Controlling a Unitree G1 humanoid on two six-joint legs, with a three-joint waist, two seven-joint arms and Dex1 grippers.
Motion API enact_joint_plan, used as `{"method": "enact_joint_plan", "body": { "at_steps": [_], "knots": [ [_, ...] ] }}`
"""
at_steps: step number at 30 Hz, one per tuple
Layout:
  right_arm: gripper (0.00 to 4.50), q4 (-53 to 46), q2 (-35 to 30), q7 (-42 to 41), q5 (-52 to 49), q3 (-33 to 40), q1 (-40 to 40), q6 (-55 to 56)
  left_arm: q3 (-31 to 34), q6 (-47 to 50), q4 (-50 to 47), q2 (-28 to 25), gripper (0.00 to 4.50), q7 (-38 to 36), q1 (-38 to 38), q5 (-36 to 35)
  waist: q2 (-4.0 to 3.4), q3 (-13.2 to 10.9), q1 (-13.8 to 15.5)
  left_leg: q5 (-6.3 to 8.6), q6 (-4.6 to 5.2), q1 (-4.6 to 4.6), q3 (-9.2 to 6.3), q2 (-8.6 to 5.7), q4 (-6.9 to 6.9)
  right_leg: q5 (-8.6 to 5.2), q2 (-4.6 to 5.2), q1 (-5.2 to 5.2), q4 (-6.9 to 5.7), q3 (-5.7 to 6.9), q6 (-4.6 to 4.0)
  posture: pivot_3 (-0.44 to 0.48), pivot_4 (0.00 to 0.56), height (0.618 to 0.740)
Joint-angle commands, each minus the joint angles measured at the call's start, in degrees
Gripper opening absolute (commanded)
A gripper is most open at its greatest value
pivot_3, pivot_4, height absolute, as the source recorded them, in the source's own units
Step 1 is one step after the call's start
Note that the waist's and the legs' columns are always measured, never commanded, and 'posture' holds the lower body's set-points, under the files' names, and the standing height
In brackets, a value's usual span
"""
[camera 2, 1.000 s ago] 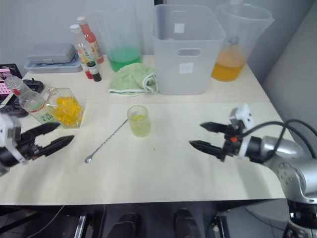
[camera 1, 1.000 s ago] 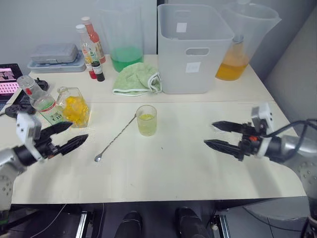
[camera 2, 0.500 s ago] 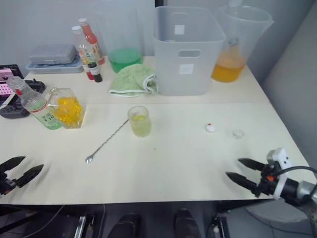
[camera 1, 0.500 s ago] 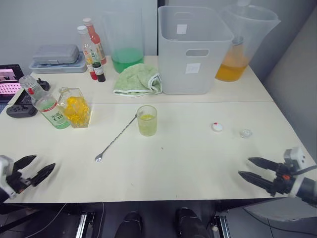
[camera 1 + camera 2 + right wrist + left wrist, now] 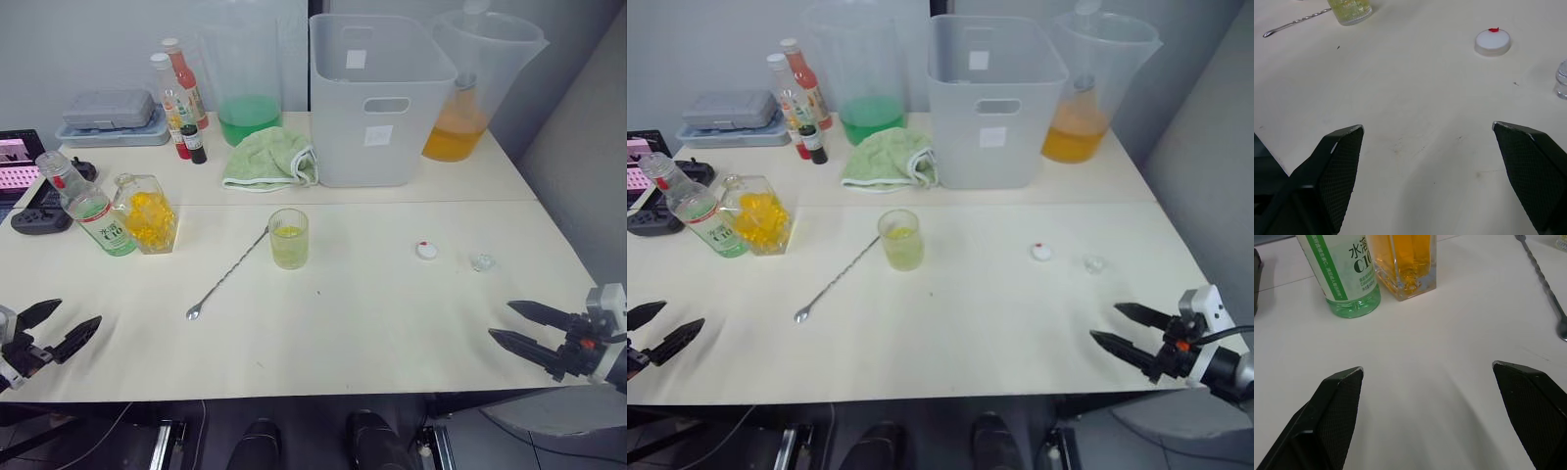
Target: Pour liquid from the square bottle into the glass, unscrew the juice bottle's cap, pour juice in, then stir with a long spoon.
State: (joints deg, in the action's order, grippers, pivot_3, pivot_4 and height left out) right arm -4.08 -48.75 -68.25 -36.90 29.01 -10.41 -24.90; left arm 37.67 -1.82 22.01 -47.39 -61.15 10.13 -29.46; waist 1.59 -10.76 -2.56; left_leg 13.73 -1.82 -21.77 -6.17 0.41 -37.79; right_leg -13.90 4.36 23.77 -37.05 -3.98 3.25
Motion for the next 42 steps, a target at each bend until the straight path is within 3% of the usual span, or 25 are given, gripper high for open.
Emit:
{"method": "enact_joint_plan", "body": {
  "at_steps": [1,7,15,20,26,39,42],
  "knots": [
    [4.5,-5.07,-1.46,-1.62,-2.87,-3.69,5.55,-1.98,2.5,2.71,-10.08,2.5,4.47,2.78,2.43,-3.4,-0.01,0.0,-0.34,0.0,0.0,0.01,0.03,0.03,0.0,0.0,-0.01,0.01,0.0,0.0,0.0,0.0,0.15,0.74],
    [4.5,-11.24,-3.92,-6.63,-9.46,-7.94,11.15,-8.4,0.61,6.7,-23.87,8.83,4.47,7.61,6.53,-4.57,-0.05,0.01,0.38,0.0,-0.01,0.03,0.09,0.09,0.0,0.05,-0.03,-0.02,-0.01,-0.01,-0.07,0.0,0.15,0.74],
    [4.5,-16.43,-5.58,-6.76,-15.32,-12.83,20.77,-15.16,0.63,12.5,-40.58,14.11,4.47,16.47,11.17,-6.91,-0.01,0.01,0.49,0.02,-0.01,0.06,0.08,0.09,-0.01,0.09,-0.04,-0.15,0.15,0.0,-0.15,0.0,0.15,0.74],
    [4.5,-16.81,-5.7,-6.25,-15.23,-15.24,25.02,-16.65,-4.43,18.26,-45.34,17.07,4.47,25.04,9.53,-5.2,-0.01,0.01,0.77,0.02,-0.01,0.16,0.08,0.08,0.0,0.08,-0.05,-0.3,0.21,0.0,-0.13,0.0,0.15,0.74],
    [4.5,-19.18,-5.73,-4.28,-14.9,-15.85,25.88,-17.39,-13.25,25.06,-45.08,19.06,4.47,36.53,0.48,0.92,0.0,0.01,1.61,0.02,-0.01,0.32,0.06,0.05,-0.01,0.08,-0.05,-0.48,0.27,0.01,-0.11,0.0,0.15,0.74],
    [4.5,-26.39,-7.75,3.08,-14.81,-12.64,21.21,-19.06,-28.46,29.87,-35.08,21.35,4.47,39.87,-13.17,9.65,-0.01,0.01,1.72,0.04,0.01,0.32,0.06,-0.02,0.0,0.11,-0.01,-0.53,0.32,0.0,-0.13,0.0,0.15,0.74],
    [4.5,-26.81,-8.57,3.25,-14.82,-11.71,20.18,-19.19,-30.5,30.86,-31.57,20.88,3.76,39.42,-14.35,11.78,-0.02,0.01,1.62,0.06,0.05,0.33,0.06,-0.01,0.01,0.1,-0.02,-0.52,0.31,0.0,-0.13,0.0,0.15,0.74]
  ]
}}
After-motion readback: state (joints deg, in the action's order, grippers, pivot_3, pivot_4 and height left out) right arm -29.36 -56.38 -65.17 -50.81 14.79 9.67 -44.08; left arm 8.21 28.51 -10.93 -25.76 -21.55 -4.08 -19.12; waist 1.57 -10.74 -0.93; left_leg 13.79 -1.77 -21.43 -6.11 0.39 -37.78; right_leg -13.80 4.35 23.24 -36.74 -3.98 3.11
